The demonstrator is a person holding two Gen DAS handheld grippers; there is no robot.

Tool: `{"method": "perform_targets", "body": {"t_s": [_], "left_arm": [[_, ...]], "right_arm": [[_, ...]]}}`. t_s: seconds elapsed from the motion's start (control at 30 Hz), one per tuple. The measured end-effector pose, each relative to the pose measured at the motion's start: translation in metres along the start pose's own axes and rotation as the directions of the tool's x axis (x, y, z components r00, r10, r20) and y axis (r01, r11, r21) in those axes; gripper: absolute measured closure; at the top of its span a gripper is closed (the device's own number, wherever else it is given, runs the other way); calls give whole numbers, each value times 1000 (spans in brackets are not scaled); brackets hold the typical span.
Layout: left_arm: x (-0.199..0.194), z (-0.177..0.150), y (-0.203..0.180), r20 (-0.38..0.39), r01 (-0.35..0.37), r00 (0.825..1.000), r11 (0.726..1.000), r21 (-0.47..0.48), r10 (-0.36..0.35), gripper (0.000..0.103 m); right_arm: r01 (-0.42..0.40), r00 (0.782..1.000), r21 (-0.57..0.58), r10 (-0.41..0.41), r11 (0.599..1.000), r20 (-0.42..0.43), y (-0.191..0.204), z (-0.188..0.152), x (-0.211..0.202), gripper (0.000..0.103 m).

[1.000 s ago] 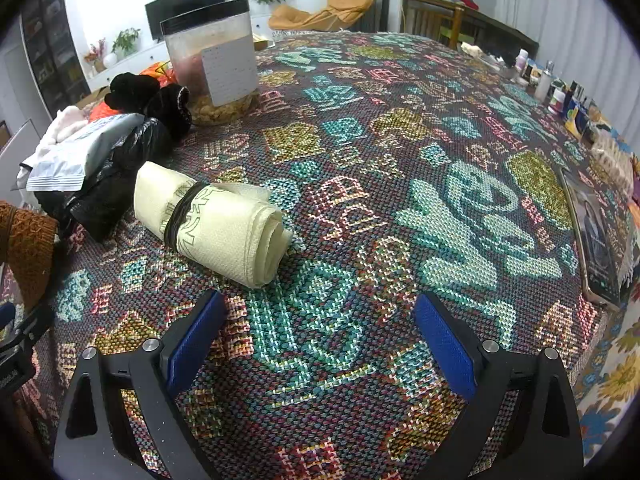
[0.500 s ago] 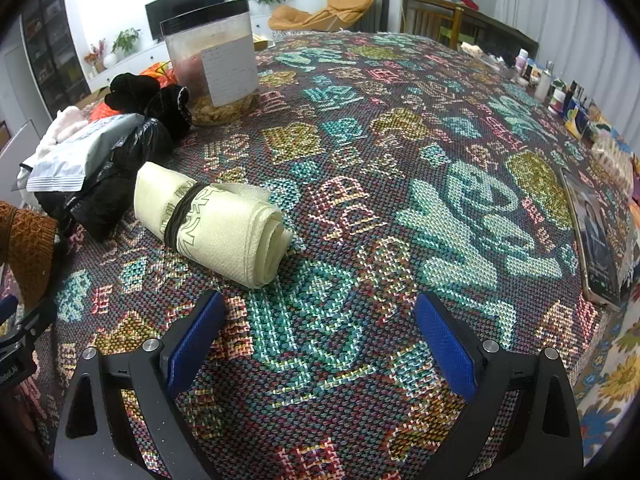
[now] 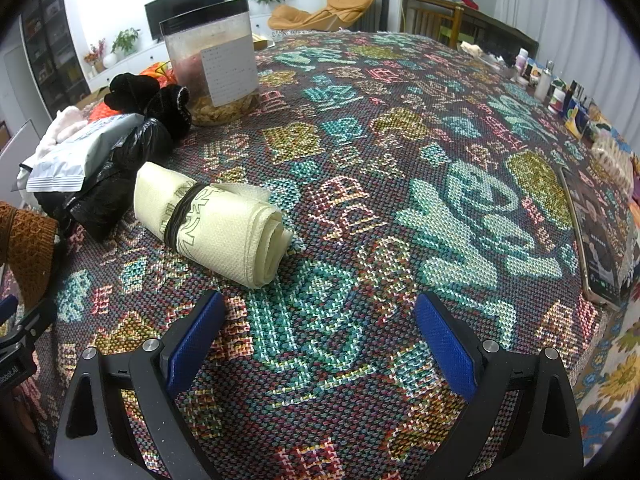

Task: Organize soft objects
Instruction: 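Close left tool on brown knitted hat while right tool grasps cream rolled towel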

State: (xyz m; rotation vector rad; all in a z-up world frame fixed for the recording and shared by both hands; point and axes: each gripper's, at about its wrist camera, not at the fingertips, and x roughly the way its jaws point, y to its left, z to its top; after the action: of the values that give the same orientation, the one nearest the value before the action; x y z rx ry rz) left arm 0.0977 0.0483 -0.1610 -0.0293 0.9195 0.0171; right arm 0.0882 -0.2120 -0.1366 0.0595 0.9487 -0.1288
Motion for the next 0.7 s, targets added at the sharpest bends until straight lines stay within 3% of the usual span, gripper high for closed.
{"method": "perform_targets", "body": {"t_s": [0.57, 0.7], "left_arm": [[-1, -1, -1, -15, 11, 1000, 1000, 22, -10, 0], [-8, -6, 0, -95, 27, 995, 999, 38, -24, 0]], "right_arm": [[-6, 1000, 1, 6, 1000, -3, 0, 0, 1, 5], [-65, 998, -21, 64, 998, -26, -4, 5, 4, 3]]}}
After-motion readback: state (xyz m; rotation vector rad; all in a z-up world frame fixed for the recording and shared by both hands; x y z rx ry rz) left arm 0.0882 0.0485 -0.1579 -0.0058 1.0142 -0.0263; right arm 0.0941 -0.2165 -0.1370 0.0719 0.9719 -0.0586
